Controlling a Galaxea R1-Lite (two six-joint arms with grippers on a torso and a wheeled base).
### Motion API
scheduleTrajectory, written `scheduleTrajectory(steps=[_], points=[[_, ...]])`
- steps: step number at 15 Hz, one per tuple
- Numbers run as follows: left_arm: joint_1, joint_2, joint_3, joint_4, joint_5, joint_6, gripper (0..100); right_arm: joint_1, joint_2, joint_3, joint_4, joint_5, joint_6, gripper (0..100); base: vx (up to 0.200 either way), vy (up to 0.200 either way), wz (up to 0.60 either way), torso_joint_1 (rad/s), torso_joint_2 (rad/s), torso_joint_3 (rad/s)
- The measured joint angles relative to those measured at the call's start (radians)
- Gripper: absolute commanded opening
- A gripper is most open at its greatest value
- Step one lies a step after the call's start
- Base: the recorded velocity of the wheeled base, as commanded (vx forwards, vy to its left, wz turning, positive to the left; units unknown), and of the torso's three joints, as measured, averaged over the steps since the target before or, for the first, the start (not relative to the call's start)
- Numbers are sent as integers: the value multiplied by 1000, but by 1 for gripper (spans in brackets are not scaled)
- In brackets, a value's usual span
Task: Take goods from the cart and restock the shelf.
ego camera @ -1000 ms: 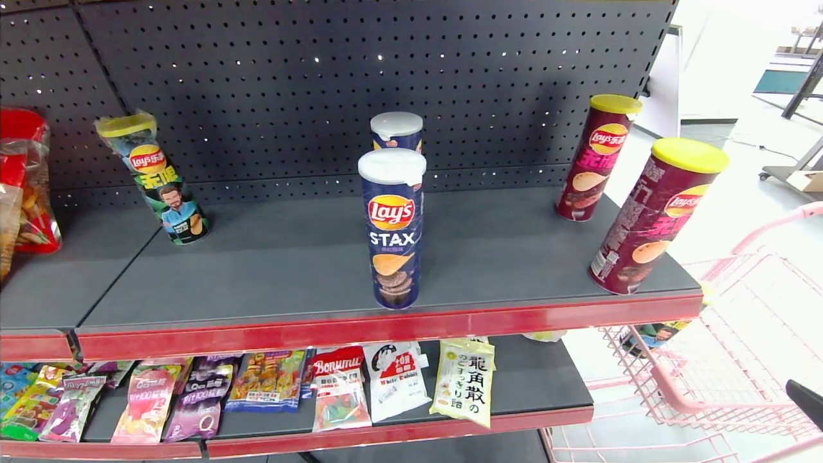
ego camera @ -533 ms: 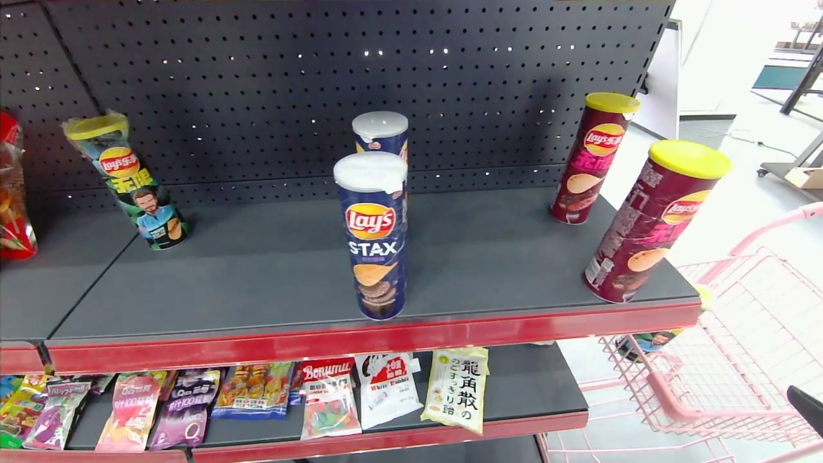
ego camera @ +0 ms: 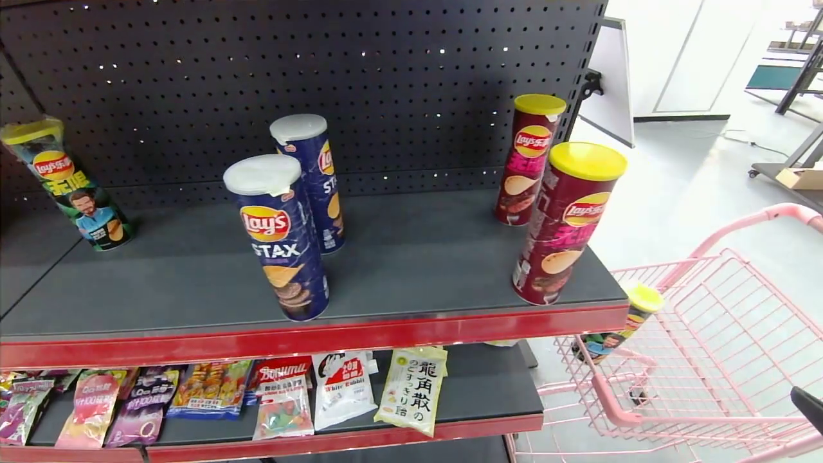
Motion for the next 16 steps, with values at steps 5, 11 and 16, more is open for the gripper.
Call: scheduleTrajectory(steps=[5,11,16], points=[[0,5,-1,0,-1,38,100,0,5,0,1,0,-12,100,0,-120,0,2,2,3],[1,4,1,0,-2,68,100,0,10,10,1,0,-36,100,0,0,-300,1,-1,2],[1,3,1,0,-3,67,100,-1,11,11,1,0,-36,100,0,0,-480,3,2,2]])
